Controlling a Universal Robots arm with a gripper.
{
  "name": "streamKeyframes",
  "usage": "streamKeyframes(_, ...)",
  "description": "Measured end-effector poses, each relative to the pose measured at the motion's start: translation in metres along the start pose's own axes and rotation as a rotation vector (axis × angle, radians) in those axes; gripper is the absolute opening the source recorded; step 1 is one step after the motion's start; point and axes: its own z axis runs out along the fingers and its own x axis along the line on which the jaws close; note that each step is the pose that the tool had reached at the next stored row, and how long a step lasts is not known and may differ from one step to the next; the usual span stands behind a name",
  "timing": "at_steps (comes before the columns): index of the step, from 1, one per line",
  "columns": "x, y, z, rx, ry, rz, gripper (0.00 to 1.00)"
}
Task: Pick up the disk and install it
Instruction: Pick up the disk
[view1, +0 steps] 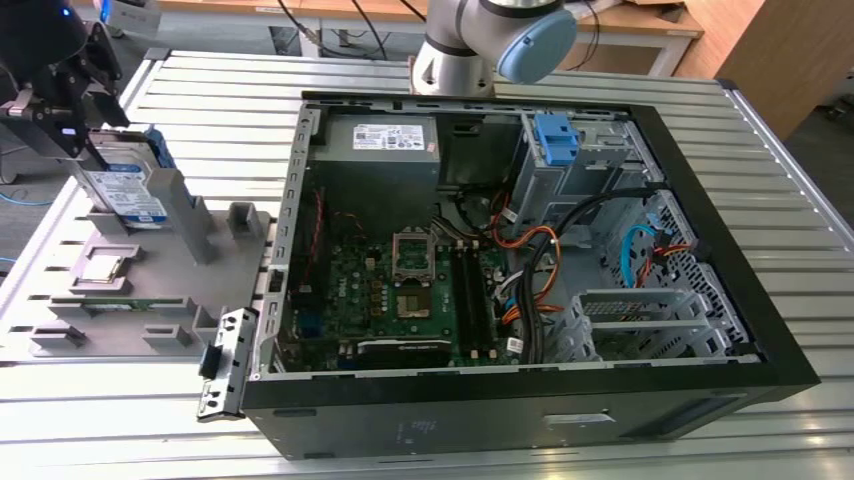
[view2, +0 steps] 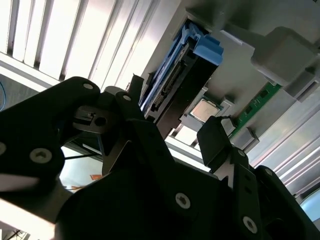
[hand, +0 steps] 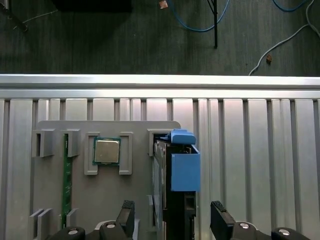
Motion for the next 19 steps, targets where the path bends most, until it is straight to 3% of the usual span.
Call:
streamKeyframes(4,0.0001,-0.0002,0.0002,-0.0029,-0.0015,0.000,0.71)
streamKeyframes(6,0.0001,-0.0006,0.0005,-0.0281,-0.0015,0.002,0.71)
streamKeyframes(11,0.0001,-0.0006,0.0004,-0.0287,-0.0013,0.002,0.71)
streamKeyframes(14,0.0002,-0.0007,0.0014,-0.0221,-0.0015,0.001,0.71)
streamKeyframes(19,0.0002,-0.0005,0.0016,-0.0214,-0.0008,0.001,0.71)
